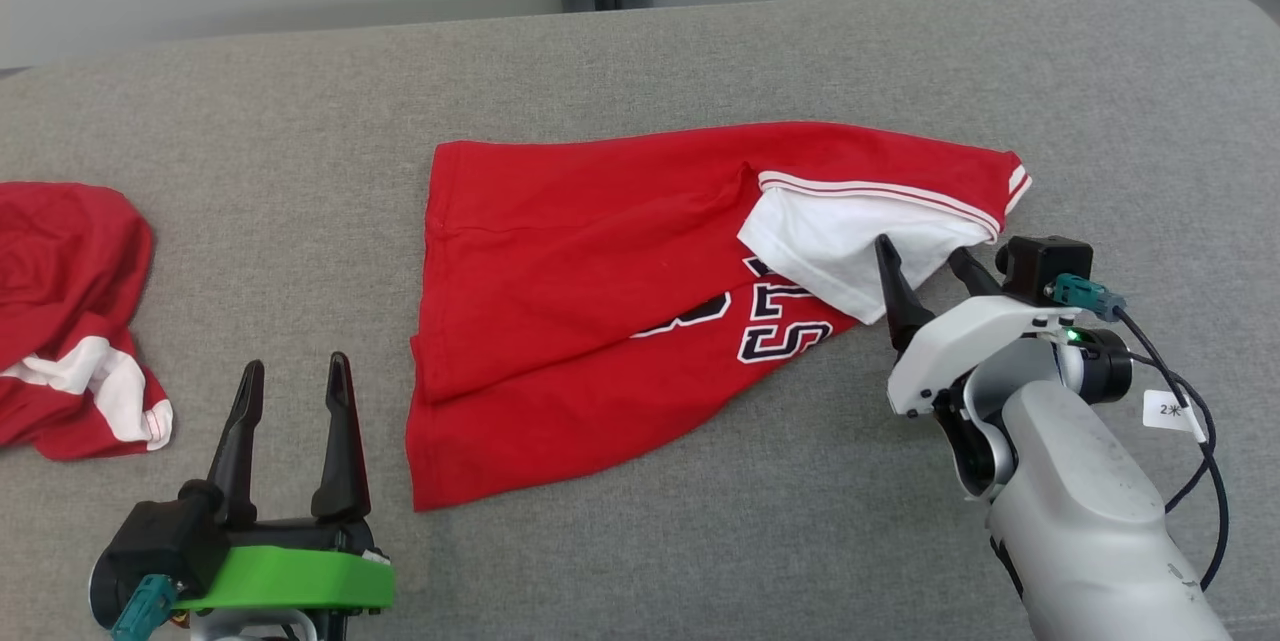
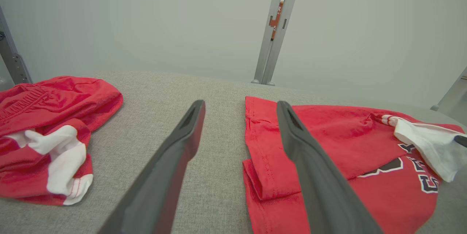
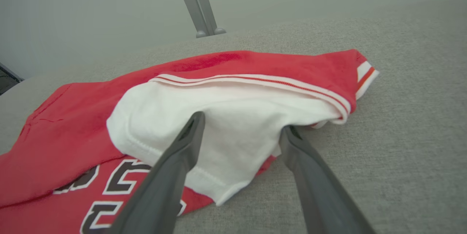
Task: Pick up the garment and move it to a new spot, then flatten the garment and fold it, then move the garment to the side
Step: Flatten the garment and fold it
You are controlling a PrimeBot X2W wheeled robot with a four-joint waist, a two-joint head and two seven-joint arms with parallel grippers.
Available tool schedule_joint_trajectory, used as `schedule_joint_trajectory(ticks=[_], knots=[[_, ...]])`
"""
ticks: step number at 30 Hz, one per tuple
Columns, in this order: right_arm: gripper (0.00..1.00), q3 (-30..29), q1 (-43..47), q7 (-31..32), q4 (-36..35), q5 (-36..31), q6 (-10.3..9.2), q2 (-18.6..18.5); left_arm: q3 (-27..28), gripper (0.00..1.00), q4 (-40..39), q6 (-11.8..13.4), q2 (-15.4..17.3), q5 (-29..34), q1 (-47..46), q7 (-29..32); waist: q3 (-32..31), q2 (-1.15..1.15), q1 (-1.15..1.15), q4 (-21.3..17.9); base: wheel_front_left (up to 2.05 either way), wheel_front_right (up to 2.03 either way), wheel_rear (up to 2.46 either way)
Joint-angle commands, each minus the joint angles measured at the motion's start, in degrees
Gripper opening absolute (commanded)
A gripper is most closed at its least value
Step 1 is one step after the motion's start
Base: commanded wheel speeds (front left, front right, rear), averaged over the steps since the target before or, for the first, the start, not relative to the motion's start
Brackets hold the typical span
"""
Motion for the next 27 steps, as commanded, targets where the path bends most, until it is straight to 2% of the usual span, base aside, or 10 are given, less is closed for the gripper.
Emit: schedule_joint_trajectory(ticks=[1, 12, 13, 14, 15, 20, 27], knots=[[1.0, -0.4, -0.2, -0.7, -0.3, 0.1, -0.04, -0.2, 0.4, 1.0, -0.3, -0.1, 0.1, 0.5, -0.1, 0.0, -0.2, 0.0, 0.0, -0.2, 0.0, 0.0, 0.0], [1.0, 1.4, -1.7, -1.2, 0.3, 2.6, -0.05, -0.2, 1.3, 1.0, -0.5, 0.0, 0.1, 1.4, -1.5, 0.0, 0.2, 0.0, 0.0, -0.8, 0.0, 0.0, 0.0], [0.82, 1.4, -2.0, -1.5, 0.5, 2.4, -0.04, -0.2, 1.4, 1.0, -0.4, -0.1, 0.1, 1.5, -1.6, 0.0, 0.2, 0.0, 0.0, -0.8, 0.0, 0.0, 0.0], [0.27, 1.5, -2.3, -1.7, 0.6, 2.3, -0.04, -0.2, 1.4, 1.0, -0.4, -0.1, 0.1, 1.6, -1.7, 0.0, 0.2, 0.0, 0.0, -0.8, 0.0, 0.0, 0.0], [0.0, 1.7, -2.5, -2.1, 0.6, 2.3, -0.04, -0.2, 1.6, 1.0, -0.5, -0.1, 0.1, 1.6, -1.7, 0.0, 0.3, 0.0, 0.0, -0.9, 0.0, 0.0, 0.0], [0.0, 2.4, -2.3, -2.7, 0.8, 1.7, -0.05, -0.2, 2.2, 1.0, -0.5, -0.1, 0.1, 1.4, -0.9, 0.0, 0.1, 0.0, 0.0, -1.4, 0.0, 0.0, 0.0], [0.0, -2.3, 2.3, -2.5, -3.6, -3.5, -0.05, -0.3, 2.2, 1.0, -0.7, 0.4, 0.1, 0.6, 0.1, 0.0, -1.0, 0.0, 0.0, -2.0, 0.0, 0.0, 0.0]])
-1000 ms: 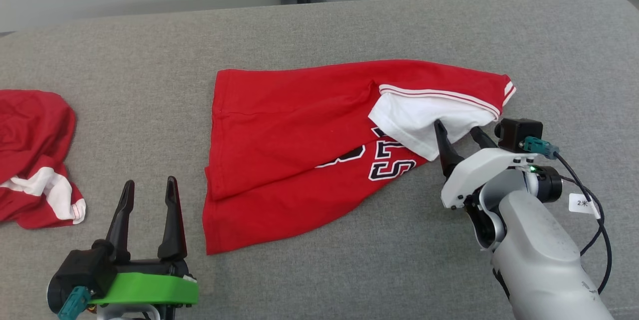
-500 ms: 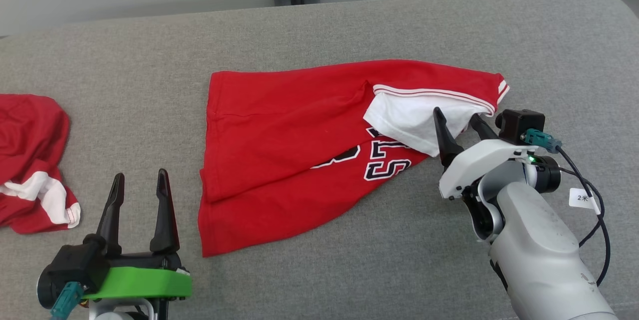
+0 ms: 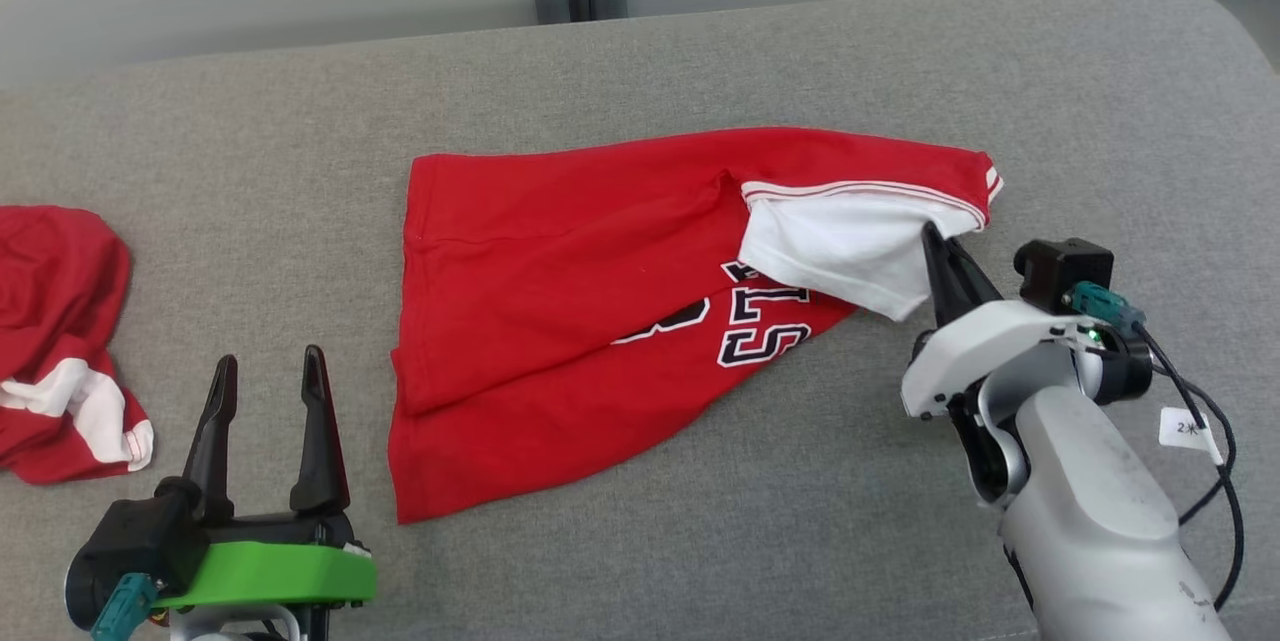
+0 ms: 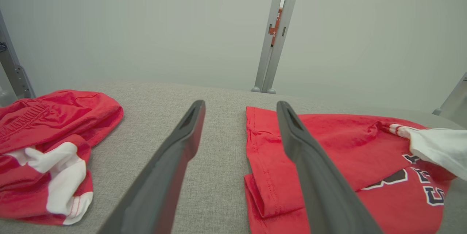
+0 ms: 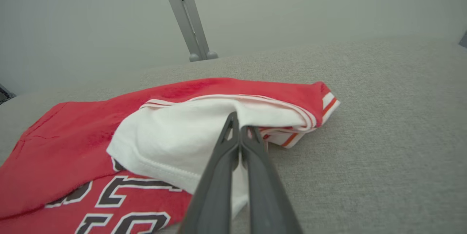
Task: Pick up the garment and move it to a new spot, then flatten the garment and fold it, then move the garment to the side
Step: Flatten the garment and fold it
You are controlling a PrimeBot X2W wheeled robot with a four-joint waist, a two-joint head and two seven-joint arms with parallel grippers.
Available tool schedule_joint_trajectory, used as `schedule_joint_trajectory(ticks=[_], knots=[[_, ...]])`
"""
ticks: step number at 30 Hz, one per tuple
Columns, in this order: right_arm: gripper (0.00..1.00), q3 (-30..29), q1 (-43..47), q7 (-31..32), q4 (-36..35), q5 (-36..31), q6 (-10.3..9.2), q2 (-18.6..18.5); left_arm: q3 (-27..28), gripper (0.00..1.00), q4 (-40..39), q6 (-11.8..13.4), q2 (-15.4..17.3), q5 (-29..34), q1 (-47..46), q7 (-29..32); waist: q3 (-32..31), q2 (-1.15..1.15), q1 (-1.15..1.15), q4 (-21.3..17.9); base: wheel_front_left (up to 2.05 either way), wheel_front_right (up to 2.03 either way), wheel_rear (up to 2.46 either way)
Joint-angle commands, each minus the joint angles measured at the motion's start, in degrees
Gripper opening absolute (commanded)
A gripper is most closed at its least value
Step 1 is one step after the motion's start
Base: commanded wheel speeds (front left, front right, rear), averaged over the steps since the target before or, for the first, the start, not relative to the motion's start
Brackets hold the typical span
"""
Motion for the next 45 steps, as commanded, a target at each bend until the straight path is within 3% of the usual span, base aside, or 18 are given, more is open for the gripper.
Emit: schedule_joint_trajectory(ticks=[1, 8, 13, 21, 22, 23, 24, 25, 26, 36, 41, 45], knots=[[0.0, -1.0, 2.3, 0.9, -1.4, -0.8, -0.06, -0.3, 0.0, 1.0, -0.3, 0.4, 0.1, -0.6, 0.7, 0.0, -0.4, 0.0, 0.0, -0.2, 0.0, 0.0, 0.0], [0.0, -6.6, 15.1, 9.8, -13.5, -5.9, -0.07, -1.0, -0.2, 1.0, -0.2, 0.5, 0.1, -1.0, 1.2, 0.0, -1.1, 0.0, 0.0, -0.5, 0.0, 0.0, 0.0], [0.0, -13.6, 23.0, 16.2, -24.4, -9.7, -0.07, -0.7, -0.1, 1.0, -0.5, 0.5, 0.1, -0.9, 1.6, 0.0, -1.2, 0.0, 0.0, -0.3, 0.0, 0.0, 0.0], [0.0, -18.1, 28.6, 27.8, -32.2, -13.8, -0.07, -0.2, -0.8, 1.0, 0.0, 0.4, 0.1, -0.9, 1.5, 0.0, -1.1, 0.0, 0.0, 0.1, 0.0, 0.0, 0.0], [0.15, -18.1, 28.9, 29.1, -32.1, -13.6, -0.07, -0.1, -0.9, 1.0, 0.1, 0.3, 0.1, -0.9, 1.4, 0.0, -1.2, 0.0, 0.0, 0.2, 0.0, 0.0, 0.0], [0.48, -18.1, 29.2, 31.0, -32.0, -13.3, -0.07, -0.2, -0.9, 1.0, 0.2, 0.3, 0.1, -0.9, 1.3, 0.0, -1.3, 0.0, 0.0, 0.3, 0.0, 0.0, 0.0], [0.58, -18.0, 29.4, 32.2, -32.0, -13.0, -0.07, -0.2, -0.9, 1.0, 0.3, 0.3, 0.1, -1.0, 1.2, 0.0, -1.4, 0.0, 0.0, 0.4, 0.0, 0.0, 0.0], [1.0, -18.1, 29.4, 33.0, -32.6, -12.4, -0.07, -0.2, -0.9, 1.0, 0.4, 0.2, 0.1, -1.0, 1.3, 0.0, -1.6, 0.0, 0.0, 0.4, 0.0, 0.0, 0.0], [1.0, -18.0, 29.1, 33.0, -33.3, -12.1, -0.07, -0.2, -0.9, 1.0, 0.5, 0.2, 0.1, -1.0, 1.4, 0.0, -1.7, 0.0, 0.0, 0.5, 0.0, 0.0, 0.0], [1.0, -15.0, 26.6, 18.4, -40.0, -12.1, -0.07, -0.1, -0.9, 1.0, 0.8, 0.6, 0.1, -1.3, 3.1, 0.0, -3.7, 0.0, 0.0, -0.2, 0.0, 0.0, 0.0], [1.0, -8.5, 26.5, 6.2, -38.1, -11.2, -0.07, -0.1, -1.5, 1.0, 1.0, 1.0, 0.1, -1.4, 3.6, 0.0, -4.9, 0.0, 0.0, -0.4, 0.0, 0.0, 0.0], [1.0, -4.9, 27.1, 0.1, -35.2, -11.9, -0.07, -0.2, -1.9, 1.0, 1.3, 1.5, 0.1, -1.5, 4.2, 0.0, -5.8, 0.0, 0.0, -0.4, 0.0, 0.0, 0.0]])
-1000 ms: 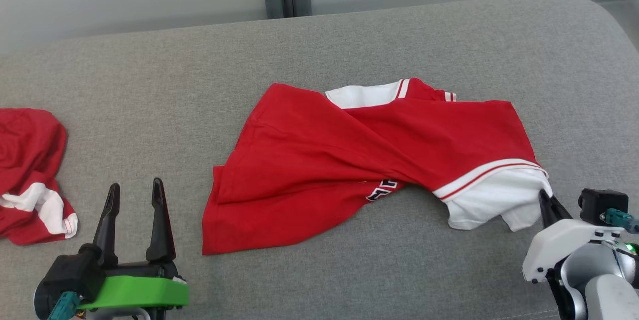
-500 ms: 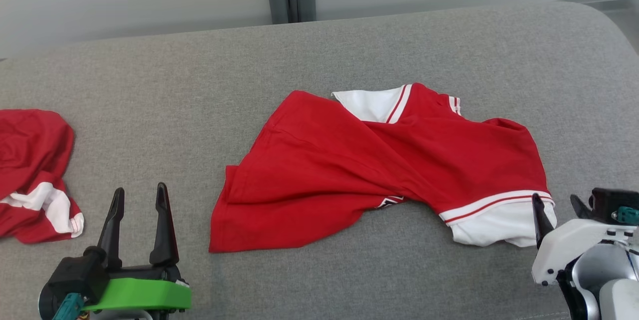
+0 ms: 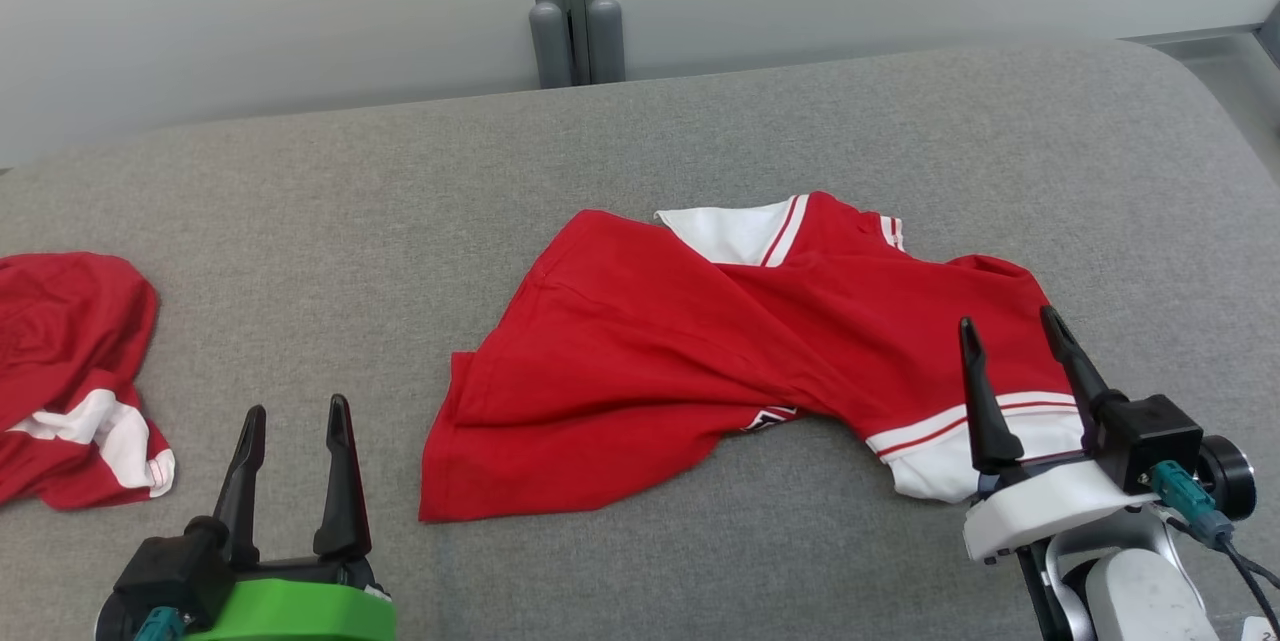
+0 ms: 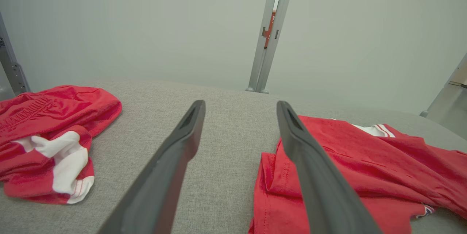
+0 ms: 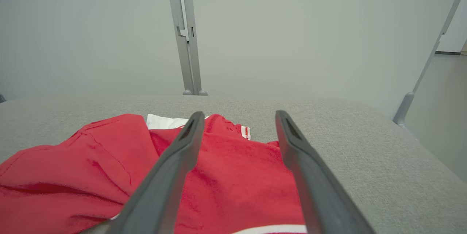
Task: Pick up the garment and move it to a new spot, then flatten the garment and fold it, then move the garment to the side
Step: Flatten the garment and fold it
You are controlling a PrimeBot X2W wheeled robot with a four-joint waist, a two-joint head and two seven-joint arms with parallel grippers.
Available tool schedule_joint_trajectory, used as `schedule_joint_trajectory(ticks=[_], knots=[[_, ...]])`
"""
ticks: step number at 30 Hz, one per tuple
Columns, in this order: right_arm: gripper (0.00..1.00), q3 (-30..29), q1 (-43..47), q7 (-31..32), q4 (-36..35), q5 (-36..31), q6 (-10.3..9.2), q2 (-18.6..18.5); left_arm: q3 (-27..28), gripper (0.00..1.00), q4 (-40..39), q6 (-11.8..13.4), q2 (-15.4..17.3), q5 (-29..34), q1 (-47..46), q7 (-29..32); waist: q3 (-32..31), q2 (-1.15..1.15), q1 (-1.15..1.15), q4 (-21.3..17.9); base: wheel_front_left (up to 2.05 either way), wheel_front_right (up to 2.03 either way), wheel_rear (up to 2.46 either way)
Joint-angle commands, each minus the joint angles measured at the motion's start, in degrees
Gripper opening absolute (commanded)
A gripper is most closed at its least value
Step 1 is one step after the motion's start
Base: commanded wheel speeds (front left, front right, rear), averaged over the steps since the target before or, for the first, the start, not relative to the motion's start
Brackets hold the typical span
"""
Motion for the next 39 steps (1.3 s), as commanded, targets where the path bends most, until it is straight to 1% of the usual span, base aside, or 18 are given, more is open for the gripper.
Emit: schedule_joint_trajectory(ticks=[1, 7, 13, 18, 21, 25, 29, 33, 37, 39], knots=[[1.0, 0.6, 0.5, -0.9, 1.1, -0.2, -0.08, -0.2, 0.0, 1.0, 0.2, 0.4, 0.1, 0.0, 0.9, 0.0, -0.5, 0.0, 0.0, 0.1, 0.0, 0.0, 0.0], [1.0, 1.9, -0.1, -2.1, 4.2, 1.4, -0.08, -0.2, 0.2, 1.0, 0.5, 0.8, 0.1, -0.1, 1.7, 0.0, -1.2, 0.0, 0.0, 0.1, 0.0, 0.0, 0.0], [1.0, 1.8, -1.1, -2.3, 4.8, 2.1, -0.08, -0.1, 0.2, 1.0, 0.5, 0.9, 0.1, 0.2, 1.6, 0.0, -0.8, 0.0, 0.0, 0.1, 0.0, 0.0, 0.0], [1.0, 2.2, -1.7, -2.3, 5.1, 1.7, -0.08, -0.1, 0.4, 1.0, 1.8, 1.6, 0.1, -0.3, -0.4, 0.0, 0.2, 0.0, 0.0, -0.5, 0.0, 0.0, 0.0], [1.0, 2.7, -2.4, -2.3, 5.1, 2.0, -0.08, -0.1, -0.6, 1.0, 7.0, 1.0, 0.9, -0.7, -4.2, 1.5, 1.2, 0.0, 0.0, -1.4, 0.0, 0.0, 0.0], [1.0, 3.2, -3.0, -2.4, 5.2, 2.2, -0.08, -0.1, -1.9, 1.0, 14.2, 0.8, 1.5, -1.7, -11.8, 8.9, 2.9, 0.0, 0.0, -2.9, 0.0, 0.0, 0.0], [1.0, 4.0, -4.0, -2.5, 5.4, 2.5, -0.08, -0.1, -2.1, 1.0, 21.0, 0.5, 2.2, -3.0, -20.3, 13.9, 5.0, 0.0, 0.0, -5.2, 0.0, 0.0, 0.0], [1.0, 5.6, -5.4, -2.7, 5.9, 3.5, -0.08, -0.1, -2.9, 1.0, 27.4, 0.3, 3.3, -2.8, -26.8, 16.5, 7.4, 0.0, 0.0, -8.3, 0.0, 0.0, 0.0], [1.0, 6.9, -6.6, -3.0, 6.5, 4.6, -0.08, -0.1, -3.7, 1.0, 32.2, 0.0, 4.0, -3.0, -31.3, 18.6, 9.4, 0.0, 0.0, -10.9, 0.0, 0.0, 0.0], [1.0, 7.3, -7.2, -3.2, 6.8, 5.1, -0.08, 0.0, -3.9, 1.0, 33.9, -0.2, 4.4, -3.2, -33.3, 18.5, 10.1, 0.0, 0.0, -11.9, 0.0, 0.0, 0.0]])
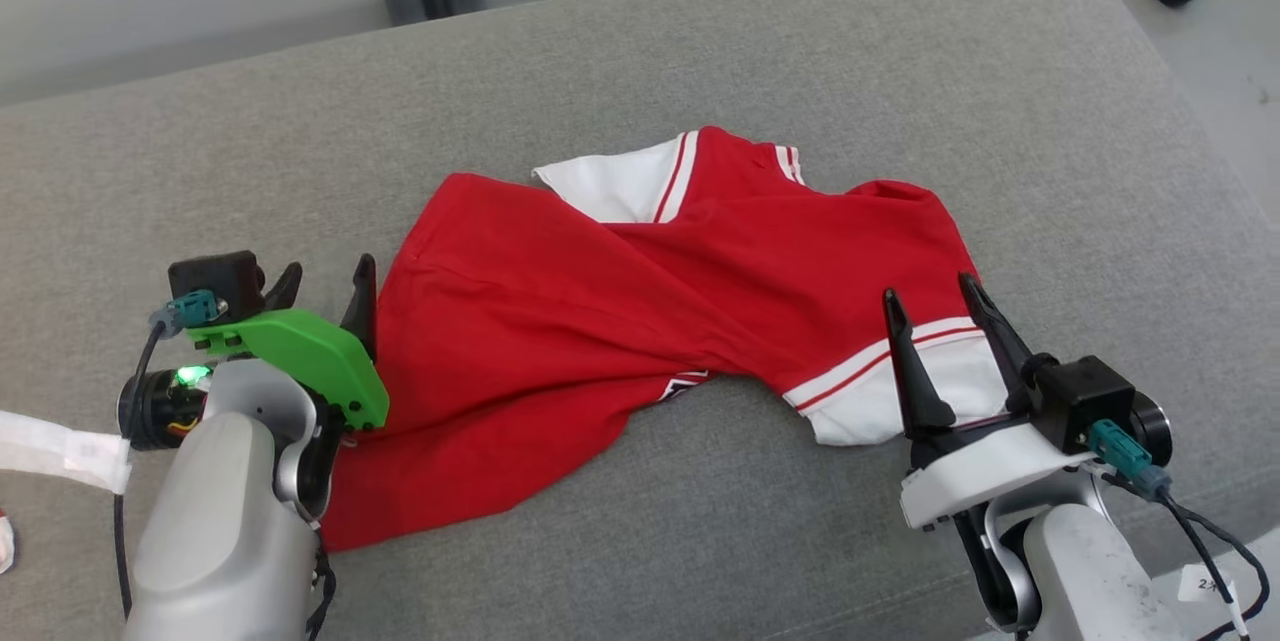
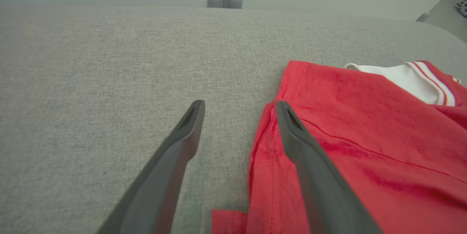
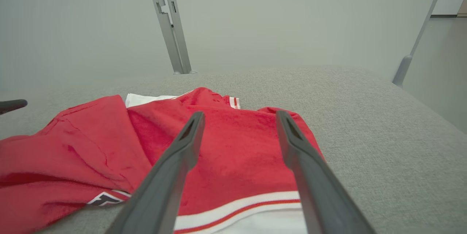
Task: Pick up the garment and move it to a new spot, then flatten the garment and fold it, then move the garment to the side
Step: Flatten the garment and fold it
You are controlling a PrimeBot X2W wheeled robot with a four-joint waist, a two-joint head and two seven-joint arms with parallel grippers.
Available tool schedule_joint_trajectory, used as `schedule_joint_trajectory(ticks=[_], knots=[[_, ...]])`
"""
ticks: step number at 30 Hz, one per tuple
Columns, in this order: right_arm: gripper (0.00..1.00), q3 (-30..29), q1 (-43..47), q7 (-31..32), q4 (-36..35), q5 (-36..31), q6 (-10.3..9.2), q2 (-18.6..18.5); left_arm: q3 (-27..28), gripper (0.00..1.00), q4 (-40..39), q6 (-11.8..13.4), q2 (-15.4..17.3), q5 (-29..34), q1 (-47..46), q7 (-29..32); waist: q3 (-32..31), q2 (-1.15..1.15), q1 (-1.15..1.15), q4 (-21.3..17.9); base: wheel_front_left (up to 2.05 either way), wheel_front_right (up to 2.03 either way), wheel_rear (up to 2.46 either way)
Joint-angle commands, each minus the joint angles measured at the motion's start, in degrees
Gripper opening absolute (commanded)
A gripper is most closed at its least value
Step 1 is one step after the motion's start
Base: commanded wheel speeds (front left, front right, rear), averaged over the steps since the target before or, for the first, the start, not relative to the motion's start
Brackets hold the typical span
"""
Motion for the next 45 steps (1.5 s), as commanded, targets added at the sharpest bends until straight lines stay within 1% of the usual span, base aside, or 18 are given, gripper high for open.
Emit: schedule_joint_trajectory(ticks=[1, 3, 6, 17, 18, 19, 20, 21, 22, 23, 24, 27, 31, 35, 37, 41, 45], knots=[[1.0, 0.3, -0.9, -0.5, 0.2, 0.4, -0.08, -0.1, -0.2, 1.0, 0.9, -0.2, 0.9, -0.4, -1.5, 0.1, 2.9, 0.0, 0.0, -3.2, 0.0, 0.0, 0.0], [1.0, 0.6, -1.3, -0.6, 0.8, 1.0, -0.08, -0.1, -0.7, 1.0, 3.3, -0.4, 1.2, -0.3, -3.4, 0.5, 3.6, 0.0, 0.0, -4.4, 0.0, 0.0, 0.0], [1.0, 0.4, -1.5, -0.8, 1.2, 1.2, -0.08, 0.0, -1.2, 1.0, 5.2, -0.4, 1.3, -0.2, -4.7, 0.6, 3.8, 0.0, 0.0, -4.9, 0.0, 0.0, 0.0], [1.0, 0.9, -1.9, -1.0, 1.7, 1.7, -0.08, 0.0, -2.9, 1.0, 8.4, -1.0, 1.1, -1.1, -6.2, 0.1, 3.7, 0.0, 0.0, -5.4, 0.0, 0.0, 0.0], [1.0, 1.0, -1.9, -1.0, 1.8, 1.7, -0.08, -0.1, -3.0, 0.71, 8.7, -1.0, 1.1, -1.2, -6.2, 0.3, 3.7, 0.0, 0.0, -5.4, 0.0, 0.0, 0.0], [1.0, 1.0, -1.9, -1.0, 1.8, 1.8, -0.08, -0.1, -3.1, 0.56, 8.9, -1.0, 1.2, -1.3, -6.3, 0.5, 3.7, 0.0, 0.0, -5.4, 0.0, 0.0, 0.0], [1.0, 1.1, -1.9, -1.0, 1.8, 1.9, -0.08, -0.1, -3.3, 0.42, 9.1, -1.1, 1.3, -1.6, -6.4, 0.7, 3.6, 0.0, 0.0, -5.4, 0.0, 0.0, 0.0], [1.0, 1.2, -1.8, -1.0, 1.8, 1.9, -0.08, -0.1, -3.5, 0.36, 9.4, -1.1, 1.3, -1.8, -6.4, 1.1, 3.6, 0.0, 0.0, -5.5, 0.0, 0.0, 0.0], [1.0, 1.2, -1.8, -1.0, 1.8, 1.9, -0.08, -0.1, -3.7, 0.26, 9.6, -1.0, 1.3, -2.0, -6.4, 1.3, 3.6, 0.0, 0.0, -5.5, 0.0, 0.0, 0.0], [1.0, 1.3, -1.9, -1.0, 1.8, 2.0, -0.08, -0.1, -3.9, 0.07, 9.8, -1.1, 1.3, -2.2, -6.4, 1.7, 3.6, 0.0, 0.0, -5.6, 0.0, 0.0, 0.0], [1.0, 1.3, -2.0, -1.0, 1.7, 2.0, -0.08, -0.1, -4.2, 0.0, 9.9, -1.2, 1.4, -2.3, -6.4, 1.7, 3.5, 0.0, 0.0, -5.7, 0.0, 0.0, 0.0], [1.0, 0.8, -1.8, -1.0, 1.6, 1.7, -0.08, -0.1, -4.8, 0.0, 9.4, -1.3, 1.4, -2.4, -6.4, 0.2, 3.3, 0.0, 0.0, -5.5, 0.0, 0.0, 0.0], [1.0, -0.3, -0.6, -1.0, 1.5, 1.0, -0.08, 0.0, -5.1, 0.0, 7.2, -1.4, 0.7, -3.2, -6.1, -3.7, 2.6, 0.0, 0.0, -4.4, 0.0, 0.0, 0.0], [1.0, -0.8, -0.1, -1.0, 1.3, 0.4, -0.08, -0.1, -4.4, 0.0, 1.7, -1.4, -0.9, -7.3, -2.8, -7.1, 1.3, 0.0, 0.0, -2.5, 0.0, 0.0, 0.0], [1.0, -1.0, 0.5, -1.0, 1.4, 0.0, -0.08, -0.1, -5.8, 0.0, -3.5, -1.5, -1.6, -10.1, 0.0, -7.1, 0.6, 0.0, 0.0, -1.3, 0.0, 0.0, 0.0], [1.0, -1.5, 1.2, -0.9, 1.5, -0.6, -0.08, -0.1, -8.0, 0.0, -17.3, -1.5, -1.7, -16.6, 8.7, -4.9, -0.7, 0.0, 0.0, 1.4, 0.0, 0.0, 0.0], [1.0, -1.8, 2.0, -0.4, 1.4, -1.4, -0.08, -0.1, -8.9, 0.0, -31.6, -1.2, -1.2, -22.0, 20.8, -0.3, -1.7, 0.0, 0.0, 4.3, 0.0, 0.0, 0.0]])
